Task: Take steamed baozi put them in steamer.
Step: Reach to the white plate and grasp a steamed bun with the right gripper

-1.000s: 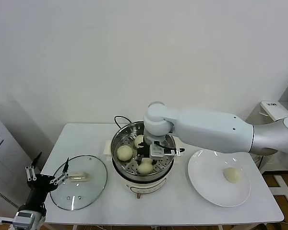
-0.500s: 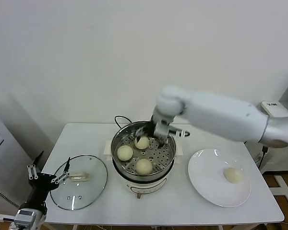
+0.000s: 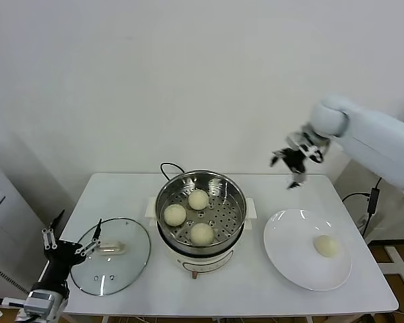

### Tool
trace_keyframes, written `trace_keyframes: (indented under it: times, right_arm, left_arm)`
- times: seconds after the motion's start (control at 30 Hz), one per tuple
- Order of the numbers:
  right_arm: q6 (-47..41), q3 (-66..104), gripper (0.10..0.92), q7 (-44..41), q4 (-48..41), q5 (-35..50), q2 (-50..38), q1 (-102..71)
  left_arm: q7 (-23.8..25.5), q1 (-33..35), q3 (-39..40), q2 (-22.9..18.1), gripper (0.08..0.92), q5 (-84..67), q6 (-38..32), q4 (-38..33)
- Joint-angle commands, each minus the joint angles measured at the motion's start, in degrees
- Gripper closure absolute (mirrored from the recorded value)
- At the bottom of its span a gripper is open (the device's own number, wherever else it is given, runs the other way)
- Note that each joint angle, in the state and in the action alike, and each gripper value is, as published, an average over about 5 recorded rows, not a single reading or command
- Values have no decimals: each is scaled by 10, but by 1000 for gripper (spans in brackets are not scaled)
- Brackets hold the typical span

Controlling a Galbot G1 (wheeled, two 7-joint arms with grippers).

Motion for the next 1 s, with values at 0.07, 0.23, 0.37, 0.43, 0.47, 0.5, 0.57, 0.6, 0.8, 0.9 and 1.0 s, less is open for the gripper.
trace_keyframes:
  times: [0.07,0.23,0.37,0.43,0.47,0.5,0.57,0.6,0.8,0.9,1.0]
  right_arm:
    - [-25,214,203,-5,-16,-127,-110,-284]
    - [-24,242,203,1,-16,-145,-106,-330]
    - [-24,257,203,2,-19,-161,-102,-354]
    - [-25,261,203,4,-22,-158,-98,-362]
    - [-26,262,203,4,-23,-157,-97,-364]
    - [-26,263,203,5,-24,-156,-95,-366]
    - [-26,264,203,7,-27,-161,-91,-369]
    - [-25,265,203,9,-27,-165,-89,-370]
    - [-18,269,203,24,-37,-182,-74,-370]
    - [-16,270,209,32,-38,-189,-67,-369]
    - [-16,270,244,37,-41,-191,-62,-369]
  left_arm:
    - [1,13,0,7,177,5,-2,-3]
    - [1,14,2,6,177,10,-2,-3]
    - [1,16,4,0,177,15,-3,-3]
    - [1,17,4,-3,177,17,-3,-3]
    - [1,17,4,-3,177,17,-3,-3]
    - [1,17,4,-3,177,17,-3,-2]
    - [1,18,3,-2,177,17,-3,-3]
    - [1,18,2,-2,177,17,-3,-3]
    - [1,20,1,-2,177,17,-4,-3]
    - [2,22,1,-2,177,17,-5,-3]
    - [2,22,0,-1,177,17,-5,-4]
